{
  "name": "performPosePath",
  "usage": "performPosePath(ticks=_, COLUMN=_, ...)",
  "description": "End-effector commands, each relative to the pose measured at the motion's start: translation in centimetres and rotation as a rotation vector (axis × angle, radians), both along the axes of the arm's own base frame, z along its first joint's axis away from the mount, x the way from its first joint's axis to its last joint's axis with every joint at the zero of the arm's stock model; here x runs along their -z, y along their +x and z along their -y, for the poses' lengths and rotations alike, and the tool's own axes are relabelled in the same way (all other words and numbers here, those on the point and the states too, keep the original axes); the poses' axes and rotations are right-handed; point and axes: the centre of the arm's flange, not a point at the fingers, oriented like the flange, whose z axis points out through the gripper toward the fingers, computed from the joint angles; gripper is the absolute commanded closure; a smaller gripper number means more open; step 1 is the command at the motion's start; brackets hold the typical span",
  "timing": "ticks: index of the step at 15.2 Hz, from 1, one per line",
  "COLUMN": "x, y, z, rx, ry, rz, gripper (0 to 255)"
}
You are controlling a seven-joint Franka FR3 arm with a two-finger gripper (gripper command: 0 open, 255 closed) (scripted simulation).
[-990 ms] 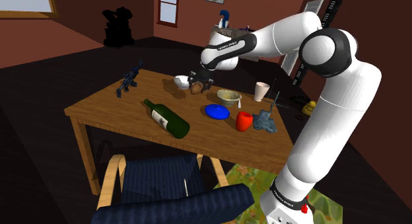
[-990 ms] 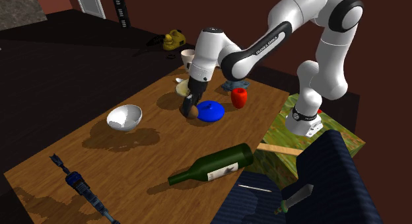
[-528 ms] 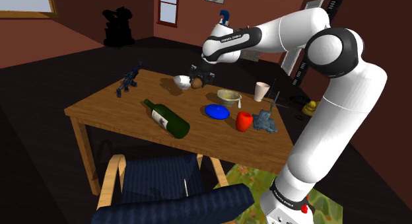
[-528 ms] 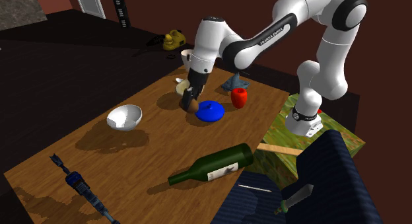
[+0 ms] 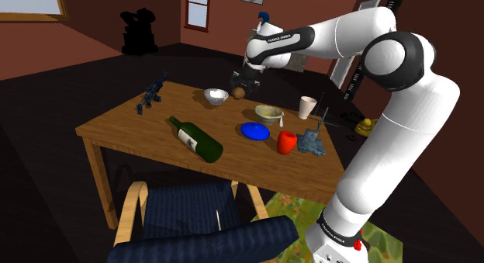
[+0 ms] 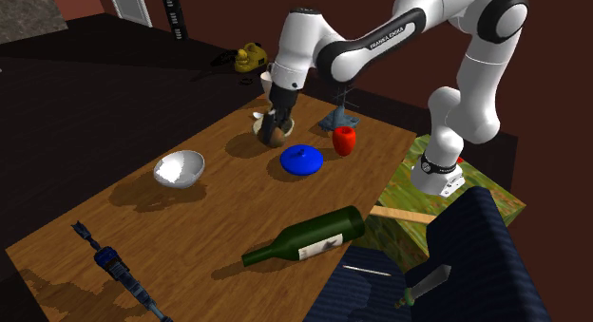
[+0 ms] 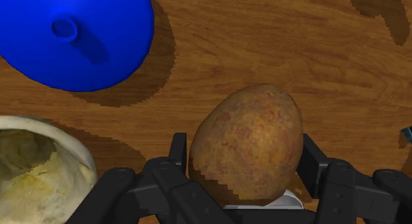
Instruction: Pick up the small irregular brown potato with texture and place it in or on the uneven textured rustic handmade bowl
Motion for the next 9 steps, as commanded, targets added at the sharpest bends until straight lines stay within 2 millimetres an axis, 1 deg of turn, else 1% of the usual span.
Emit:
performPosePath(ticks=1, x=-0.2, y=-0.9, z=2.5, rx=-0.002, ry=0.0, rz=0.0, gripper=255)
performPosePath(ticks=9, x=-0.3, y=-4.5, z=12.4, rx=-0.002, ry=0.0, rz=0.0, gripper=255)
